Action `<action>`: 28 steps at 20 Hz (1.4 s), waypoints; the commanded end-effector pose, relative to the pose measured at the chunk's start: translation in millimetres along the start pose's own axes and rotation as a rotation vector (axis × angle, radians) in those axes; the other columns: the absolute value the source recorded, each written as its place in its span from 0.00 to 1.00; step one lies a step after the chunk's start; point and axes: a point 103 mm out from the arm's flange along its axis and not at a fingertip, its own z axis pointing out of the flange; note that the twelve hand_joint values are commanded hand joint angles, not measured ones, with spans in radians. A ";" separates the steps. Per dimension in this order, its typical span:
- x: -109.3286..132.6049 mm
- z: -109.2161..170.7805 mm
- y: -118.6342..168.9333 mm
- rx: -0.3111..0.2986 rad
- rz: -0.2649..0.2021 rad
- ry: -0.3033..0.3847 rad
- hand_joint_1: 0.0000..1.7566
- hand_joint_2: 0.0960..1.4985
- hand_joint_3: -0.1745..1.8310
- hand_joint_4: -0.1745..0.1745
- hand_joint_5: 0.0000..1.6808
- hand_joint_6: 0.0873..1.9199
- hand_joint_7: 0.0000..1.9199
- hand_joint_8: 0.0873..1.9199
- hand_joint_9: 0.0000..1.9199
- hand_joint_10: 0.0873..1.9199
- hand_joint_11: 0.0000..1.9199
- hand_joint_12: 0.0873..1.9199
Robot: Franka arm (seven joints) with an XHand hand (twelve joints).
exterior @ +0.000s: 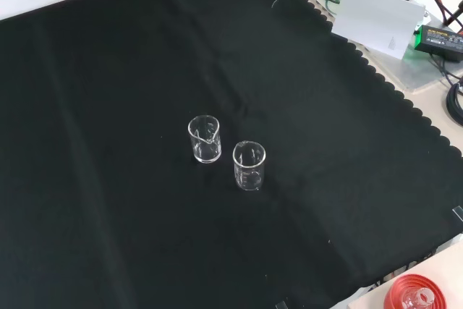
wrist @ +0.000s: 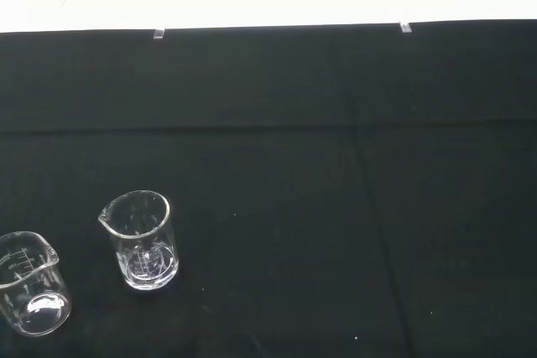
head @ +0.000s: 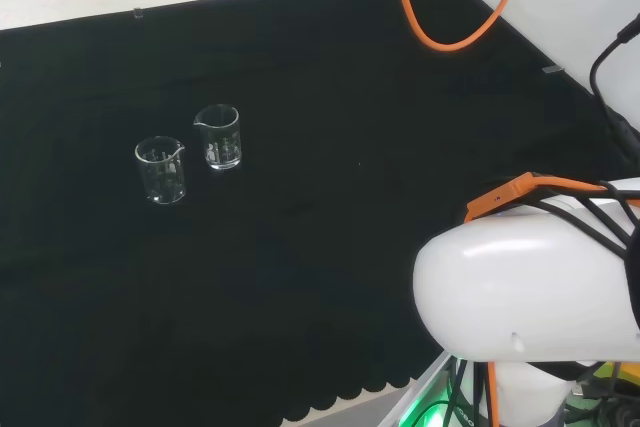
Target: Pick up the beaker on the right.
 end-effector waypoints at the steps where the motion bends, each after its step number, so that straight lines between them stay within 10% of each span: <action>1: 21.8 -23.5 9.6 -0.029 -0.009 -0.012 0.10 0.85 0.22 0.42 0.18 0.00 0.14 0.00 0.06 0.31 0.00 0.44; 3: 57.9 -26.2 7.2 -0.036 -0.011 -0.053 0.09 0.86 0.23 0.42 0.19 0.00 0.14 0.00 0.07 0.31 0.00 0.45; 9: 64.3 -25.8 8.1 -0.033 -0.029 -0.068 0.09 0.87 0.22 0.42 0.19 0.00 0.15 0.00 0.07 0.31 0.00 0.46; 28: 23.2 22.9 25.8 -0.005 -0.016 -0.032 0.18 0.80 0.18 0.40 0.16 0.00 0.15 0.00 0.07 0.31 0.00 0.46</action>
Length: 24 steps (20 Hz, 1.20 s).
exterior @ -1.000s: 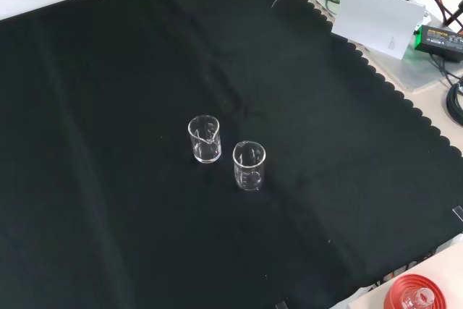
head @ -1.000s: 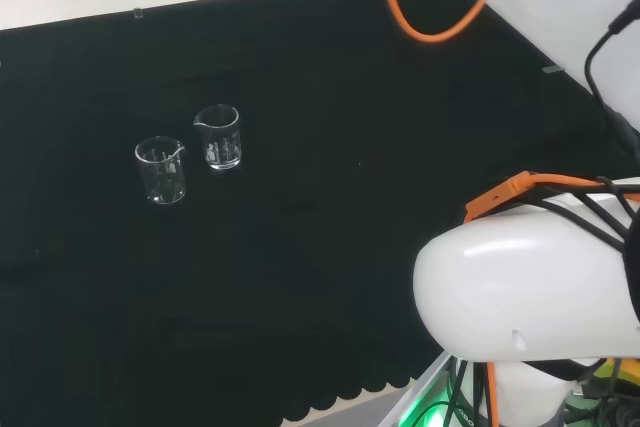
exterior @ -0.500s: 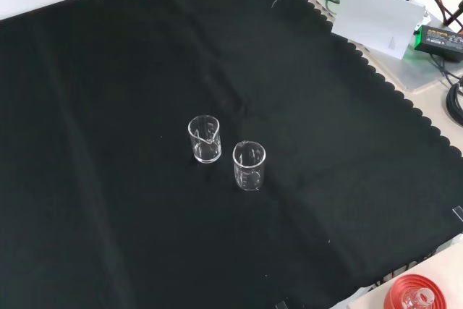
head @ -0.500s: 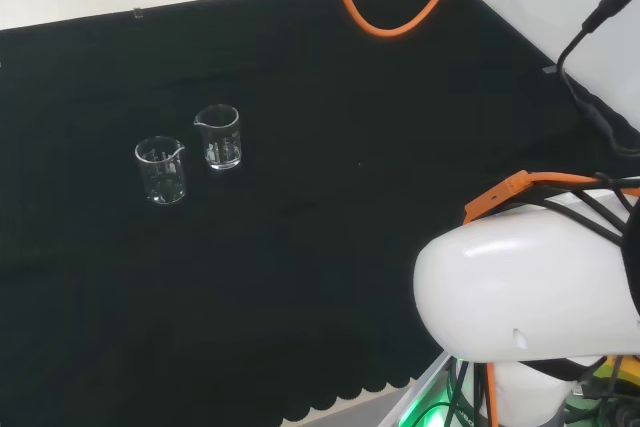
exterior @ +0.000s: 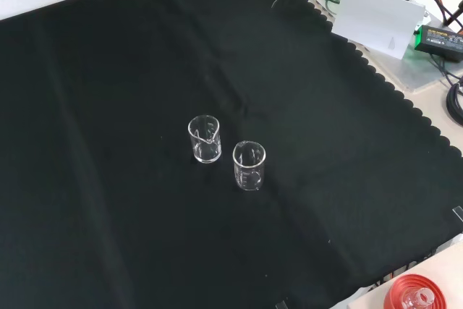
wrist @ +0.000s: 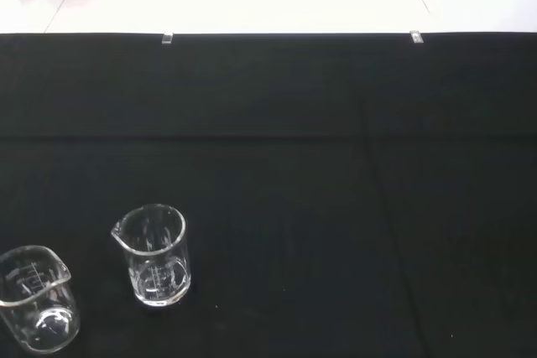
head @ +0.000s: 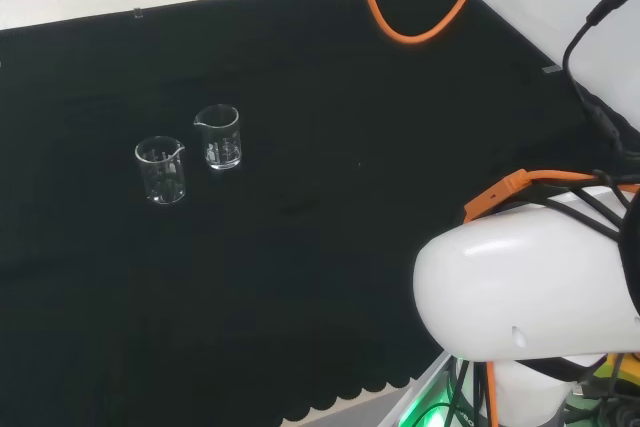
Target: Pick up the beaker on the right.
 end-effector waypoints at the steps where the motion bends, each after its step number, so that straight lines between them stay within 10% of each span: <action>1: -3.6 26.1 4.8 -0.005 -0.012 -0.005 0.20 0.79 0.18 0.40 0.16 0.00 0.15 0.00 0.08 0.31 0.00 0.47; 24: -16.3 170.3 130.5 0.032 -0.152 0.170 0.35 0.58 0.28 0.38 0.16 0.00 0.09 0.24 0.12 0.33 0.00 0.51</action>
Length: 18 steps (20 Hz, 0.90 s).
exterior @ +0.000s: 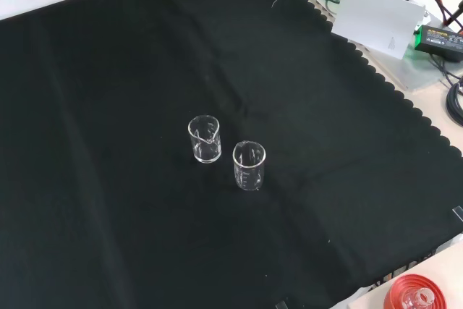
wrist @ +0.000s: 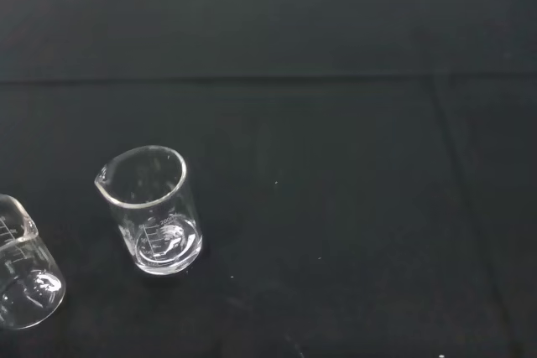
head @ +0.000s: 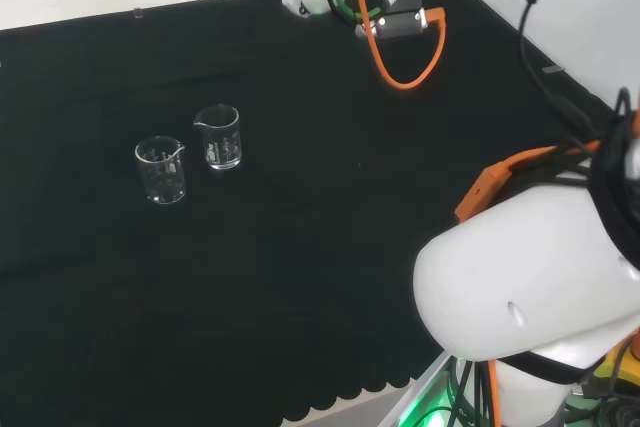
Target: Pick up the beaker on the right.
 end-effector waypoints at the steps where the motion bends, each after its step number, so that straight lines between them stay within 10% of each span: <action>1: -12.3 49.0 56.6 -0.016 -0.078 0.092 0.36 0.56 0.29 0.38 0.16 0.00 0.09 0.25 0.12 0.33 0.00 0.51; 13: 21.2 117.8 101.0 -0.016 -0.170 0.153 0.42 0.45 0.37 0.33 0.19 0.00 0.09 0.28 0.14 0.33 0.00 0.55; 18: -4.5 132.2 107.4 -0.023 -0.208 0.214 0.44 0.40 0.40 0.32 0.20 0.00 0.10 0.29 0.16 0.33 0.00 0.57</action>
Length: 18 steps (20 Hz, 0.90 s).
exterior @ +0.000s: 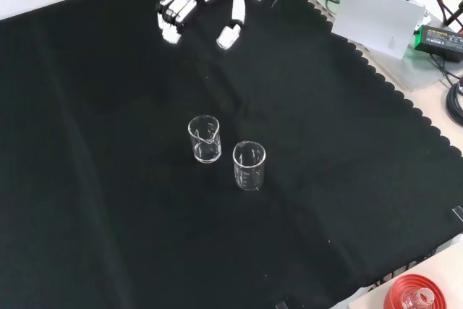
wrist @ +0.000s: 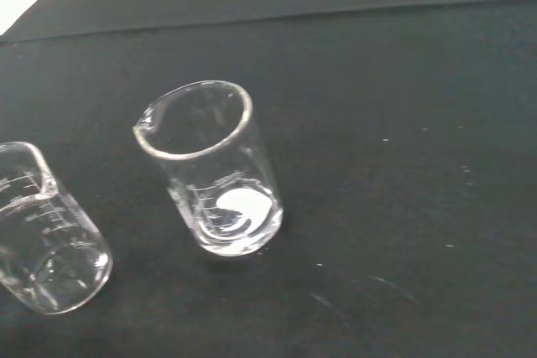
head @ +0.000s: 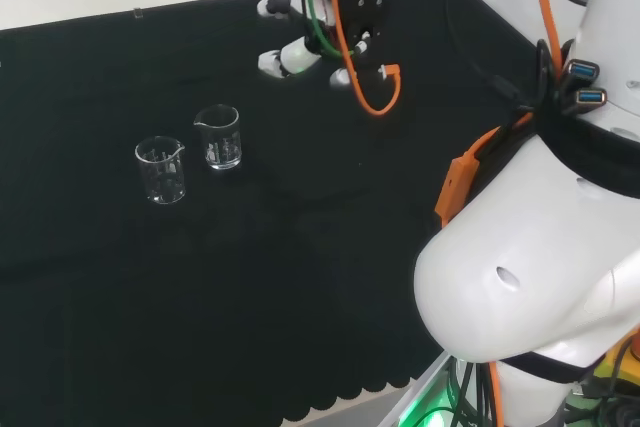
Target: Pick up the beaker on the right.
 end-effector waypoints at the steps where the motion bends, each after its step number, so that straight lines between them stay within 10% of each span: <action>1: -28.6 20.1 24.4 -0.041 -0.041 0.071 0.45 0.40 0.40 0.32 0.21 0.00 0.11 0.29 0.16 0.33 0.00 0.57; 18: -60.3 62.7 37.3 0.063 -0.083 0.182 0.43 0.35 0.42 0.31 0.21 0.00 0.10 0.29 0.17 0.33 0.00 0.59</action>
